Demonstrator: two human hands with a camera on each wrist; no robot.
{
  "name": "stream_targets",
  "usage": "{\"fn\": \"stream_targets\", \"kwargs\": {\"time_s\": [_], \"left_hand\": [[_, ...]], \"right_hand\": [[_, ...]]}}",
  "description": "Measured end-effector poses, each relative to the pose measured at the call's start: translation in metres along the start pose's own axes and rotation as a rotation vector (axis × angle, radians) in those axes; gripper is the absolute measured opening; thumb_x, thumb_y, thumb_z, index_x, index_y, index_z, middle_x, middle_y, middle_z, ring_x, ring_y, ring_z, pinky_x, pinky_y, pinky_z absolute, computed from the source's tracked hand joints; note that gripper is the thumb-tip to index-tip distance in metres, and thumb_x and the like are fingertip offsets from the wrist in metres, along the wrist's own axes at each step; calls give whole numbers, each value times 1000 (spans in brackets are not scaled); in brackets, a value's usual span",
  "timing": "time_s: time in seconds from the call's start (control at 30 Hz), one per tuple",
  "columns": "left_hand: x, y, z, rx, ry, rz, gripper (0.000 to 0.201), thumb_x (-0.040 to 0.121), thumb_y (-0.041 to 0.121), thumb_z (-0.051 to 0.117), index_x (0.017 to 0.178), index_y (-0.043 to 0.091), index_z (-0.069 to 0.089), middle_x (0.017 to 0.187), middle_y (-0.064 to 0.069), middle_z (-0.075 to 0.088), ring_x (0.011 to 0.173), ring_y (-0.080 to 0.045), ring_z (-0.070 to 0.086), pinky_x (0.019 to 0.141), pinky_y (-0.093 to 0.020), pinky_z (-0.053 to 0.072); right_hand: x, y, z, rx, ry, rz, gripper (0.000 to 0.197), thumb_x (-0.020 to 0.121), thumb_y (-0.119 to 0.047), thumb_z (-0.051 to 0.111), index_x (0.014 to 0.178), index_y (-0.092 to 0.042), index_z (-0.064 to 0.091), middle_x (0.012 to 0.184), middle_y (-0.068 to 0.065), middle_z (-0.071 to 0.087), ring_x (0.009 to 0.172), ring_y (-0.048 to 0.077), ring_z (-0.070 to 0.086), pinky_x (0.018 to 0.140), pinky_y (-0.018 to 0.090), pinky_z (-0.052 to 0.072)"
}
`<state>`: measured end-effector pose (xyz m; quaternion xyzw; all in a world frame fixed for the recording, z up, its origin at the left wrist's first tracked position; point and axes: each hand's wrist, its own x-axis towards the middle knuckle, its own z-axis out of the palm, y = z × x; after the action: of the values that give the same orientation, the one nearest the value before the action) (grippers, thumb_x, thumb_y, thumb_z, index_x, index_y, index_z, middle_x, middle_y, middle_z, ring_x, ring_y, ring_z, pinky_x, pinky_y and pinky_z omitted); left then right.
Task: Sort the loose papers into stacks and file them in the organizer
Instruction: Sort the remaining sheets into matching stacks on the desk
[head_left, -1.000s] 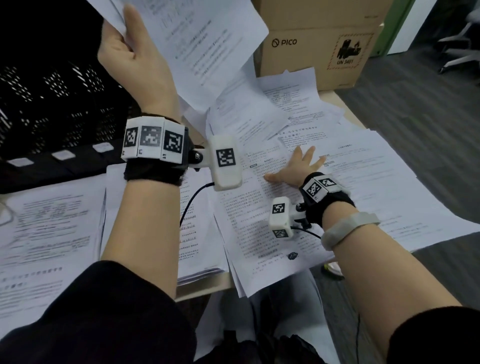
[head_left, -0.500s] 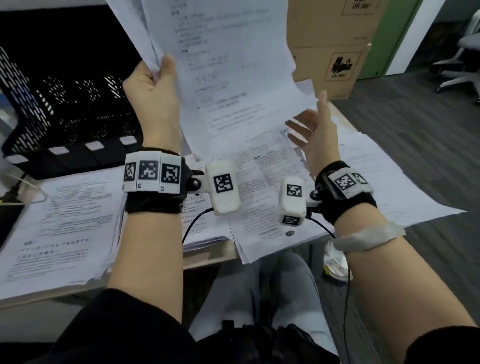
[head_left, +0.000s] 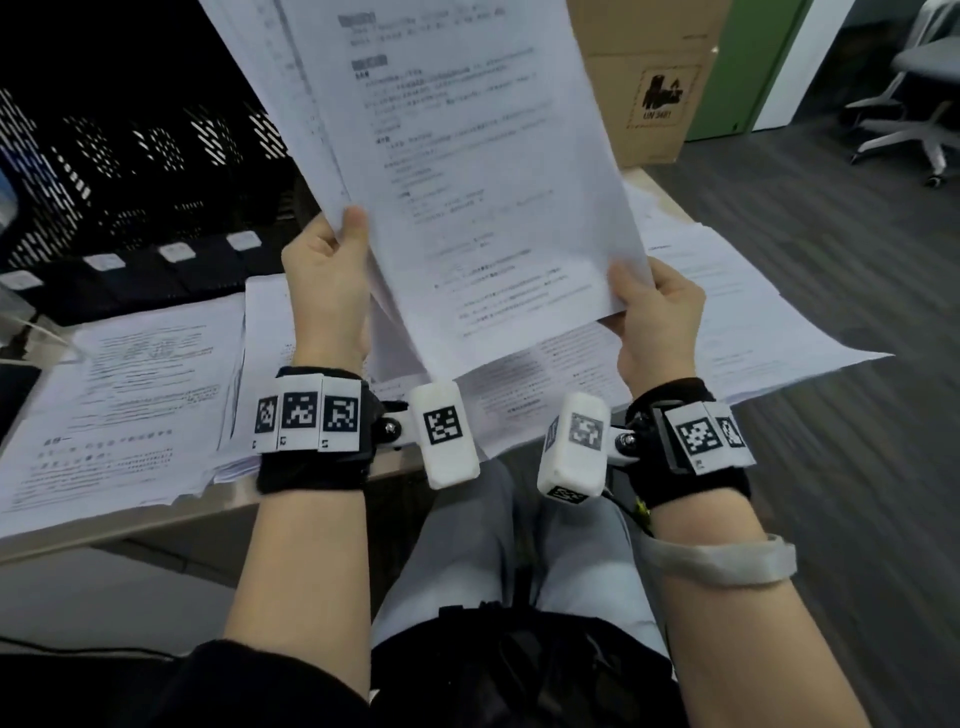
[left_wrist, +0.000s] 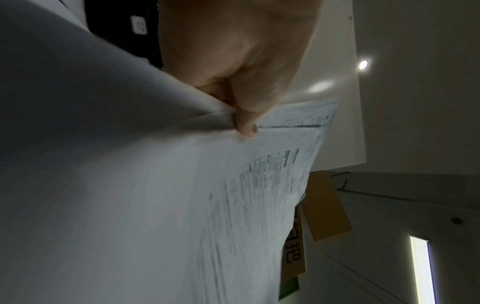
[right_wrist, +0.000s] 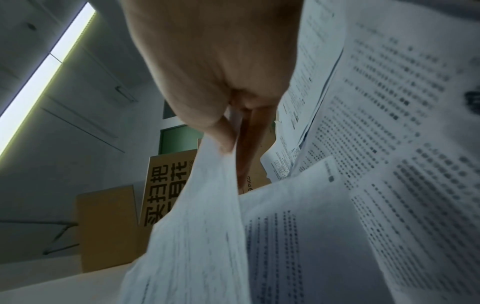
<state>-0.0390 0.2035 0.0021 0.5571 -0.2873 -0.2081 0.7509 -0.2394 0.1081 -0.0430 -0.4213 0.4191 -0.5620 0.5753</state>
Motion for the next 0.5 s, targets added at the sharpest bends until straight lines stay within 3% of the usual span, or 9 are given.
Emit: {"fn": "stream_targets", "kwargs": {"time_s": [0.1,0.17,0.27,0.33,0.4,0.5], "left_hand": [[-6,-6,-7,23,16,-2,23,98,7,45,114,1,60,107,-3,66,89,0,64,85,-16,52],[-7,-9,-12,52,14,-17,27,98,7,45,120,-1,57,109,-4,65,90,-2,64,85,-17,53],[-9,-13,-17,76,0,-54,25,98,7,46,119,0,58,98,6,65,80,5,65,73,-11,52],[-10,-14,-18,78,-2,-75,26,98,9,47,120,-1,57,100,3,66,82,3,65,77,-14,53],[-10,-14,-20,83,1,-84,27,98,10,47,121,0,58,103,1,66,87,0,64,83,-17,54],[-10,-13,-20,63,12,-94,25,97,10,48,119,2,59,101,5,66,88,0,65,81,-15,54]], "right_hand": [[1,0,-12,122,211,15,27,88,2,55,64,-10,58,68,5,49,63,16,46,55,25,46],[1,-3,-17,228,297,30,27,89,3,53,67,-10,61,69,3,56,65,15,52,65,31,52],[1,-6,-18,269,329,19,25,90,2,54,72,-11,65,77,4,63,75,18,59,85,39,54],[0,-7,-16,253,320,5,25,90,2,55,73,-13,66,80,4,65,80,19,60,89,42,54],[-1,-7,-14,235,303,1,23,90,1,56,75,-13,66,81,4,64,79,18,60,83,37,56],[-3,-7,-14,205,294,1,21,91,-1,55,75,-13,64,77,3,62,71,15,58,62,25,55]]}}
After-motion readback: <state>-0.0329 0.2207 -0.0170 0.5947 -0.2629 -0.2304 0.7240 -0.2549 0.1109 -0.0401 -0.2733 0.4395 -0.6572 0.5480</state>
